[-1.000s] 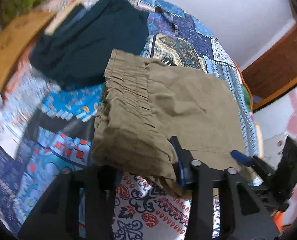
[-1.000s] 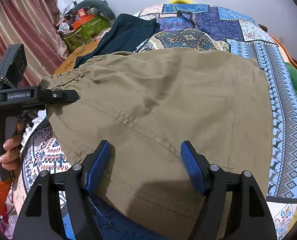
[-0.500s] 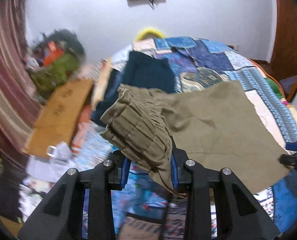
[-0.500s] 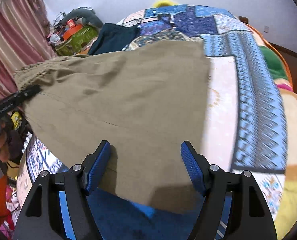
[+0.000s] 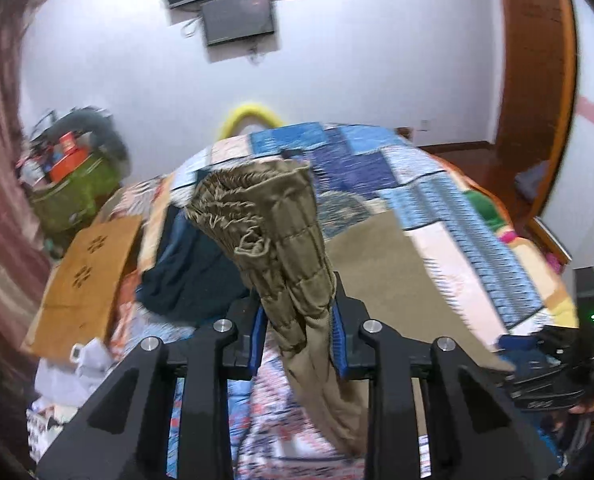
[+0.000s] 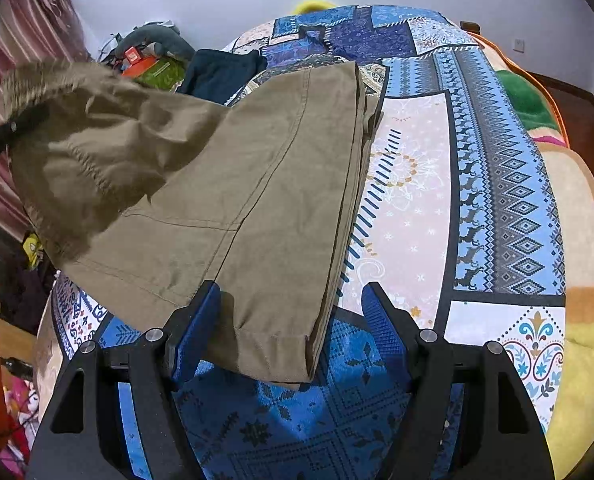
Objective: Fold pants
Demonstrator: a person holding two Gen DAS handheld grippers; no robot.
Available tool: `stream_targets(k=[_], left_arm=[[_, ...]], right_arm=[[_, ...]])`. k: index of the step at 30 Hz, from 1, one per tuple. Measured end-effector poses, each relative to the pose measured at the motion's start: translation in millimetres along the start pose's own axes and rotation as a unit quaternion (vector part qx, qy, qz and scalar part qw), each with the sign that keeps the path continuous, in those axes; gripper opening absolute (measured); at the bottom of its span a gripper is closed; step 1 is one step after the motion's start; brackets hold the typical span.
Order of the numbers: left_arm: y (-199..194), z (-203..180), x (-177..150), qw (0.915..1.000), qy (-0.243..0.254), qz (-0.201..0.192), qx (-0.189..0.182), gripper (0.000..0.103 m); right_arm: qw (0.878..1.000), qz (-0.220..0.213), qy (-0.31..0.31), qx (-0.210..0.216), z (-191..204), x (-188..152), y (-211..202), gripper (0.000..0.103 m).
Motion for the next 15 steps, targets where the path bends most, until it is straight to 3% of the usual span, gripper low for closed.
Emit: stream_targets(k=[7,11,15], left_arm=[[16.1,-50.9,4.0,0.9971,0.02,0.026,-0.068,0.025],[27.0,-69.5,-6.1,0.9913,0.008,0.057,-0.119,0.025],[31.1,-84.8,-17.2,0.9861,0.014,0.08,-0.145,0.026]], right_arm=[[1.0,-0.003,0.004,0.007,-0.2,0.0,1.0,0.069],[1.0,-0.006,0.002,0.008,0.3,0.6,0.0,0.069],[1.0,-0.006,0.003,0.011,0.5,0.4,0.6,0.069]])
Point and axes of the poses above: each gripper's, at about its wrist camera, not at the fingertips, and y roughly the way its jaws point, z to its left, x to its top, the point moved 9 cm from there along y, roughly the way its jaws point, and after that the axes turned 6 degrees about -x, right-handed, at the moved point
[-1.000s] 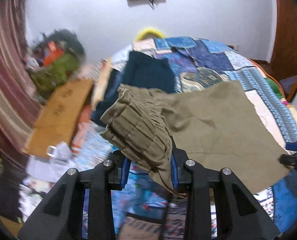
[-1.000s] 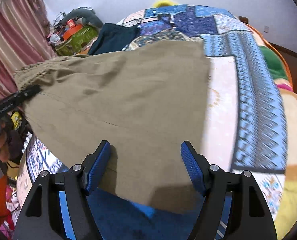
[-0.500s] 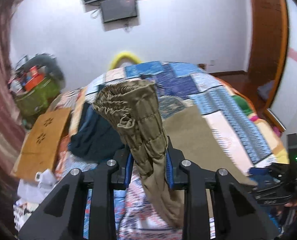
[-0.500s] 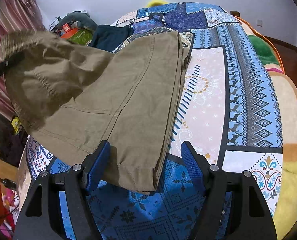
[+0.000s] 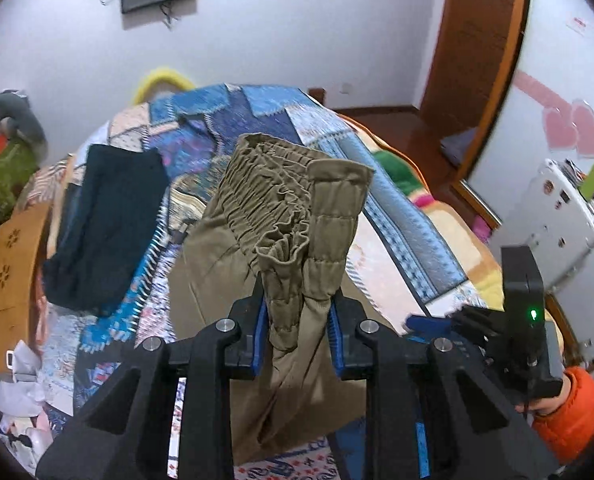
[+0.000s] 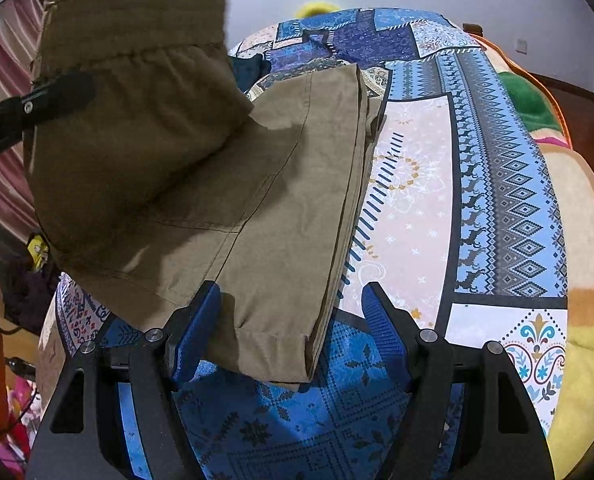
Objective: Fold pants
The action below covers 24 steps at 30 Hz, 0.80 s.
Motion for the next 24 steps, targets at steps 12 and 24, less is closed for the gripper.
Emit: stream_targets(k=[12,24], left_arm=[[-17.3,-13.3,-7.8,0.9993,0.031,0.0,-0.02,0.048],[9.8,62.3,26.5,0.9979,0.035,0.005,0.054,0.084]], right_arm=[[1.0,0.002,0.001,-0.005,-0.6,-0.6,1.1,0.069],[0.999,-0.031,0.003,-0.026,-19.3,1.5,-31.8,0.072]])
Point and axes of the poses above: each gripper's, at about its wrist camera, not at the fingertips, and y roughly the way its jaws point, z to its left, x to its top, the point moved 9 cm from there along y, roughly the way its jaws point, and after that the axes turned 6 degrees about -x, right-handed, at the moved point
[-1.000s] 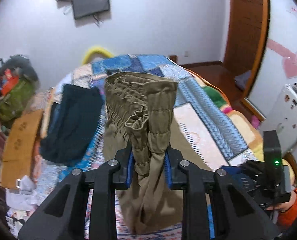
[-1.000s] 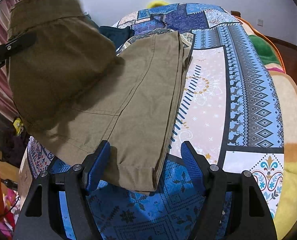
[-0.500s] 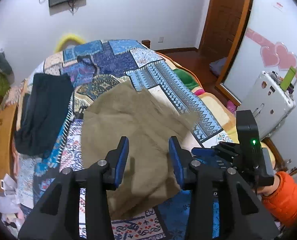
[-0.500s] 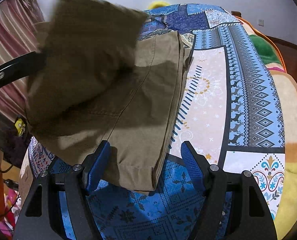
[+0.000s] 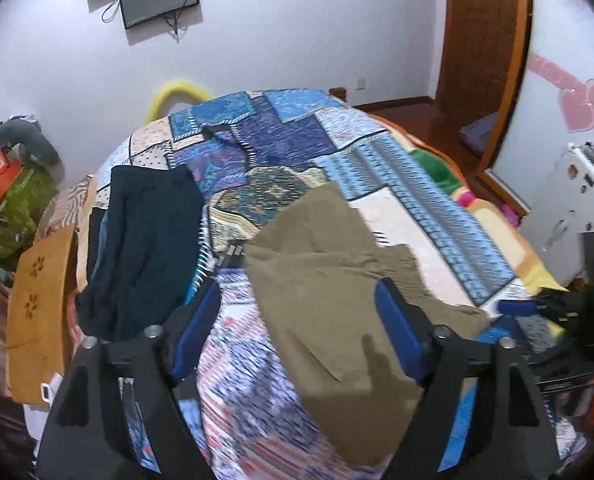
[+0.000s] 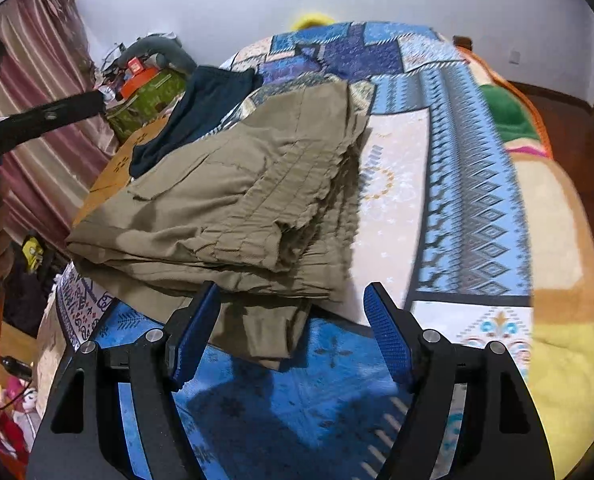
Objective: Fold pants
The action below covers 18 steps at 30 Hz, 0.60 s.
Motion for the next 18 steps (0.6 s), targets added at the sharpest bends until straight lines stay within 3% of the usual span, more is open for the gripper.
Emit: stream_targets(k=[10,18], left_arm=[[104.6,52.1,23.2,0.9961,-0.004,0.081,0.034,0.091],[194.0,65.6,-7.8,0.9792,0.039,0.182,0.081,0.091]], right_arm=[[0.997,-0.042,0.05,-0.035,-42.5,24.4,-19.3,0.072],[0.997,-0.03,0.06,-0.042,-53.2,26.5,-4.6,0.072]])
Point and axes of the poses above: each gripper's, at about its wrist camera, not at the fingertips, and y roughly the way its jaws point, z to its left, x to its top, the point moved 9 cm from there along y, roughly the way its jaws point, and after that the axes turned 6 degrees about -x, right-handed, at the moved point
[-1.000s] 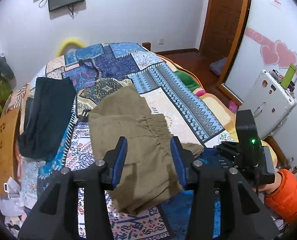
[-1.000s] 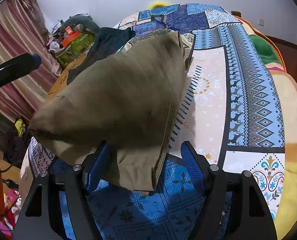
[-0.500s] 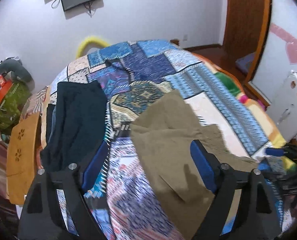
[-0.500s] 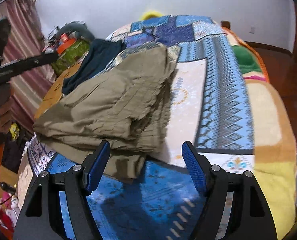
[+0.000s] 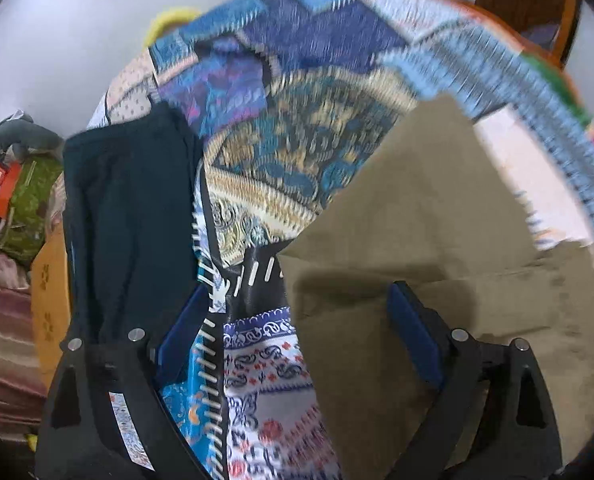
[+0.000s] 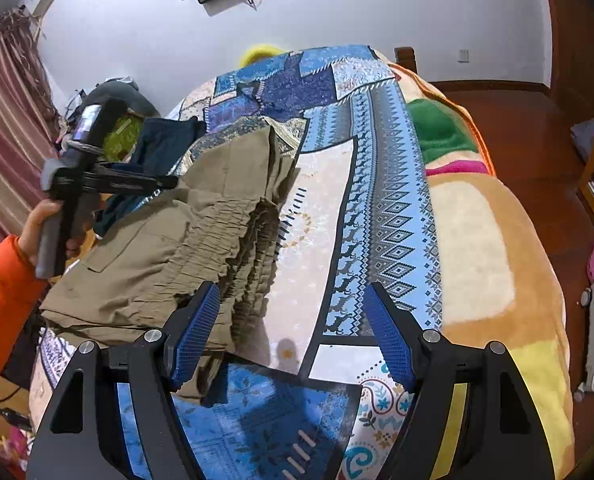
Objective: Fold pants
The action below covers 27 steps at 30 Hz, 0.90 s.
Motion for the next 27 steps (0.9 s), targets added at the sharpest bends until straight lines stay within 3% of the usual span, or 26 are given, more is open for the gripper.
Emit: stream_targets(k=[2,4,13,19,27], left_arm=[[13.5,1.4,-7.9,0.9999,0.005,0.011,-0.001,0.096],[11.4,5.7,-11.2,1.0,0.003,-0.002,0.005,0.1],[-17.6,19.7,-61.5,0.9997,0.012,0.003,0.022,0.101],[-50.1,27.7,-106.5,0.9997,-0.025,-0.005,-0.005,0.101],[-97.7,5.1,-156.6,0.9984,-0.025,-0.038,-0.035,0.101]], right_arm=[[1.0,0.003,-0.002,0.002,0.7,-0.6,3.4,0.072],[1.0,0.007,-0.004,0.003,2.4,-0.2,7.2,0.072],[1.0,-0.007,-0.016,-0.004,13.4,8.0,1.1,0.072],[1.0,-0.02,-0.018,-0.003,17.8,11.3,-14.1,0.072],[0.999,-0.027,-0.038,-0.001,34.5,7.5,-25.6,0.072]])
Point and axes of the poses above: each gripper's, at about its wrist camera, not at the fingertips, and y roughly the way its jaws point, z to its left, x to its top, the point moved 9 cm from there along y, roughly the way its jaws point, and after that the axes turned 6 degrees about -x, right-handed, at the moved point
